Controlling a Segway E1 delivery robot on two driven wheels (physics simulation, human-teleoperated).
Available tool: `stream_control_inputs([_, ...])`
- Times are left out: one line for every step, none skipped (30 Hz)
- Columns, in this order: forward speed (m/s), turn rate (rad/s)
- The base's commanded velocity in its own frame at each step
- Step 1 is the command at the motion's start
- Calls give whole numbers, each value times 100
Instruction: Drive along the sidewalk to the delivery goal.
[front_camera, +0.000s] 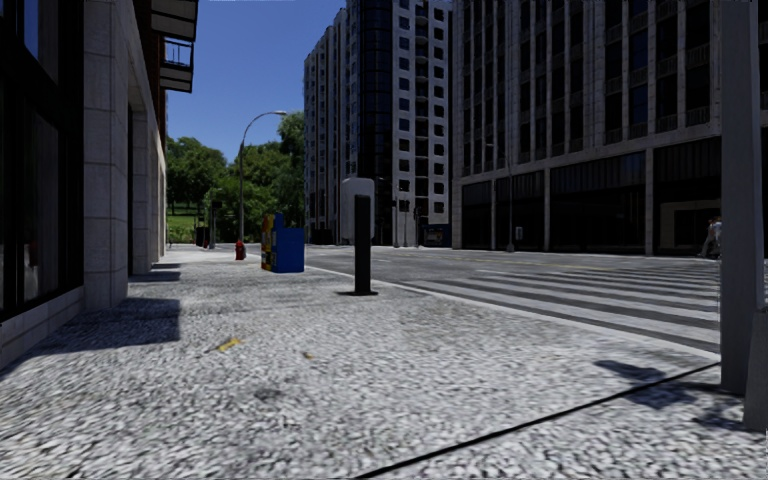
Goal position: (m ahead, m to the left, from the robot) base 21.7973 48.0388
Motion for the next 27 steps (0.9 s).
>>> stream_control_inputs([131,13])
stream_control_inputs([131,14])
stream_control_inputs([132,15])
stream_control_inputs([132,15])
stream_control_inputs([138,15])
stream_control_inputs([144,15])
stream_control_inputs([147,15])
stream_control_inputs([147,15])
stream_control_inputs([148,15])
stream_control_inputs([148,15])
stream_control_inputs([149,16])
stream_control_inputs([149,16])
stream_control_inputs([149,26])
stream_control_inputs([149,30])
stream_control_inputs([149,30])
stream_control_inputs([149,31])
stream_control_inputs([150,31])
stream_control_inputs([152,31])
stream_control_inputs([152,31])
stream_control_inputs([155,31])
stream_control_inputs([161,31])
stream_control_inputs([169,31])
stream_control_inputs([169,31])
stream_control_inputs([172,31])
stream_control_inputs([175,31])
stream_control_inputs([200,31])
stream_control_inputs([200,32])
